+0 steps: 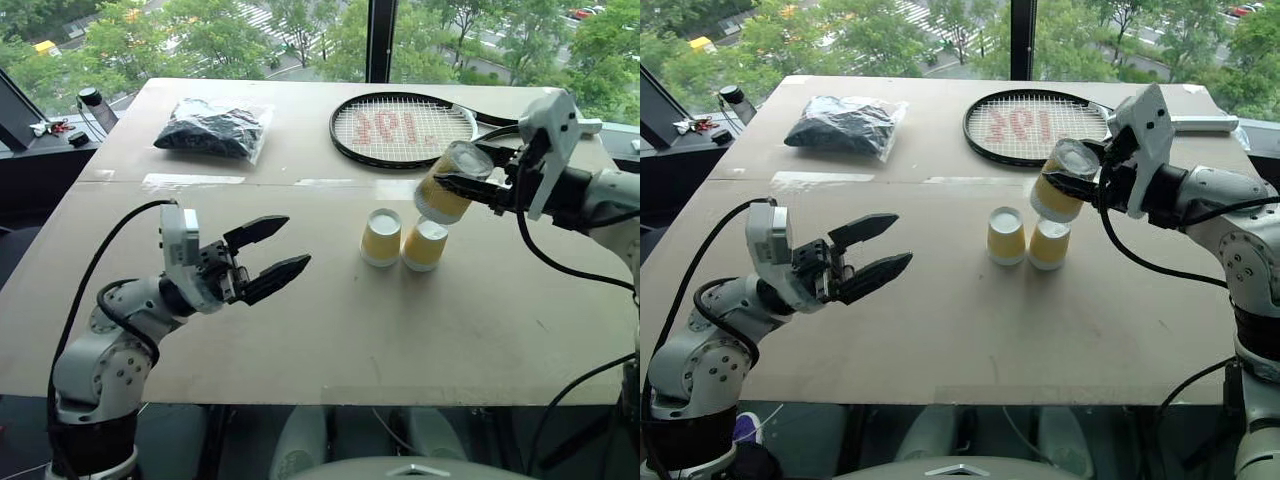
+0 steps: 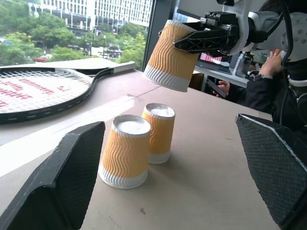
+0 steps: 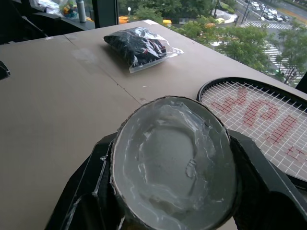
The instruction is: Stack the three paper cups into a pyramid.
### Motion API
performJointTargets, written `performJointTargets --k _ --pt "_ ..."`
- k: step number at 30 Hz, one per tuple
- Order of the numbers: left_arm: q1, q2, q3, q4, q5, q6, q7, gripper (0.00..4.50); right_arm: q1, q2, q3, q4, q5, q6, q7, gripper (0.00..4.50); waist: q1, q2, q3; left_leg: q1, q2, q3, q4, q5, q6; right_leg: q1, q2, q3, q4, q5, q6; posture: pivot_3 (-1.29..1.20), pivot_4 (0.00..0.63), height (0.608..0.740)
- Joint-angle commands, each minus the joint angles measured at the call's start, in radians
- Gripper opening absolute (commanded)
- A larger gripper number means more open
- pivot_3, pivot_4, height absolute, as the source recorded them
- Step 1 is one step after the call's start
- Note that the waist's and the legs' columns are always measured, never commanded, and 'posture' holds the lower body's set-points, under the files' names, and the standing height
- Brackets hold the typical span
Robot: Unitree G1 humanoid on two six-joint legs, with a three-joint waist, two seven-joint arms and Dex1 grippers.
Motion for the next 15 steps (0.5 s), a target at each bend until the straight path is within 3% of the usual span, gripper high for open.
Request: performJointTargets --k 1,15 --pt "0.055 0.027 0.07 -0.002 -0.044 -0.025 -0.068 4.5 -0.087 0.003 0.062 0.055 -0.029 -0.001 0.058 2.14 0.002 0.0 0.0 -0.001 0.0 0.0 -0.001 0.0 0.0 -0.002 0.0 0.0 0.0 0.0 0.0 0.0 0.15 0.74" --pt "0.242 0.017 0.157 -0.103 -0.089 -0.04 -0.053 4.5 -0.115 0.05 0.189 0.163 -0.16 -0.087 0.173 2.14 0.002 0.0 0.0 -0.012 0.0 -0.002 0.002 0.0 0.0 -0.01 -0.001 -0.002 0.001 0.0 0.0 0.0 0.15 0.74"
